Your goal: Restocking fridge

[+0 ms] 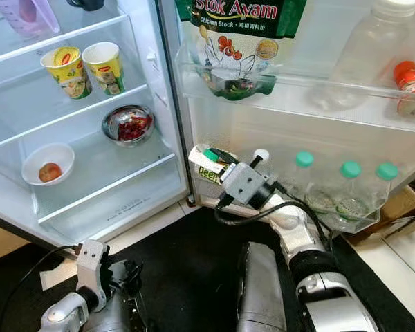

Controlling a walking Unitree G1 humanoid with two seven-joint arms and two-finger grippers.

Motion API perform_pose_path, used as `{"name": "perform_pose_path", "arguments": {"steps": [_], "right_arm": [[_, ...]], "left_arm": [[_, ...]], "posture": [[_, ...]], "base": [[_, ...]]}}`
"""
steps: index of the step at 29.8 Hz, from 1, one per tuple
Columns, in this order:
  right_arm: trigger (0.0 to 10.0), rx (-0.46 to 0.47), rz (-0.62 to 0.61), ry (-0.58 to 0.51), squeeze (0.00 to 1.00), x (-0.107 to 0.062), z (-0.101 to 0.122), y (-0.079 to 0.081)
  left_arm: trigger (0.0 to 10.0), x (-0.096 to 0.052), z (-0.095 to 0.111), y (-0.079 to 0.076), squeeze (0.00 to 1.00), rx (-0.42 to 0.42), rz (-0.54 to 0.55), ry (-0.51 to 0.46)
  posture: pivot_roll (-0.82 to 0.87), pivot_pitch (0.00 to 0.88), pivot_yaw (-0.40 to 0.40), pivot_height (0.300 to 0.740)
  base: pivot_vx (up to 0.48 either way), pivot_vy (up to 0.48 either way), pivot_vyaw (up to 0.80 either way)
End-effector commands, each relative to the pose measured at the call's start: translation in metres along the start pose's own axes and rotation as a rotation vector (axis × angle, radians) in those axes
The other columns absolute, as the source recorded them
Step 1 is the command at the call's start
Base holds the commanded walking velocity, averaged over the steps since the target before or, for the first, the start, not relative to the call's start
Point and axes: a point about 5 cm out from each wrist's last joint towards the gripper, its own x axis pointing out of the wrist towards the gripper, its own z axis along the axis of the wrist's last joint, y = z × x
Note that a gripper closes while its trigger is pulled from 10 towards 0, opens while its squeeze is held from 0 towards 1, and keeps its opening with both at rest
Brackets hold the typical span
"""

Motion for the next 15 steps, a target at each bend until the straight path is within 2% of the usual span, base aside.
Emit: {"name": "perform_pose_path", "arguments": {"steps": [1, 4, 10, 11, 13, 14, 15], "right_arm": [[10.0, -0.011, 0.008, -0.008, 0.0, 0.003, 0.0, 0.006], [10.0, -0.037, -0.051, 0.005, 0.0, 0.007, 0.001, 0.001], [10.0, -0.019, -0.133, 0.026, 0.0, 0.009, -0.002, -0.008], [10.0, -0.015, -0.149, 0.038, 0.07, 0.01, -0.003, -0.011], [10.0, -0.015, -0.163, 0.049, 0.1, 0.01, -0.004, -0.013], [10.0, -0.015, -0.175, 0.061, 0.31, 0.01, -0.005, -0.016], [10.0, -0.015, -0.175, 0.061, 0.31, 0.01, -0.005, -0.016]], "left_arm": [[10.0, -0.007, -0.009, -0.001, 0.0, -0.015, 0.005, 0.024], [10.0, -0.007, -0.011, -0.004, 0.0, -0.019, 0.0, 0.025], [10.0, -0.007, -0.013, -0.007, 0.0, -0.023, -0.006, 0.028], [10.0, -0.008, -0.014, -0.007, 0.0, -0.024, -0.007, 0.029], [10.0, -0.008, -0.014, -0.008, 0.0, -0.024, -0.007, 0.029], [10.0, -0.008, -0.014, -0.008, 0.0, -0.025, -0.007, 0.029], [10.0, -0.008, -0.014, -0.008, 0.0, -0.025, -0.007, 0.029]], "posture": [[0.03, 0.292, 0.063, 0.47], [0.03, 0.302, 0.064, 0.47], [0.03, 0.306, 0.061, 0.47], [0.03, 0.307, 0.06, 0.47], [0.03, 0.307, 0.06, 0.47], [0.03, 0.306, 0.058, 0.47], [0.03, 0.306, 0.058, 0.47]], "base": [[0.0, 0.0, 0.0], [0.0, 0.0, 0.0], [0.0, 0.0, 0.0], [0.0, 0.0, 0.0], [0.0, 0.0, 0.0], [0.0, 0.0, 0.0], [0.0, 0.0, 0.0]]}}
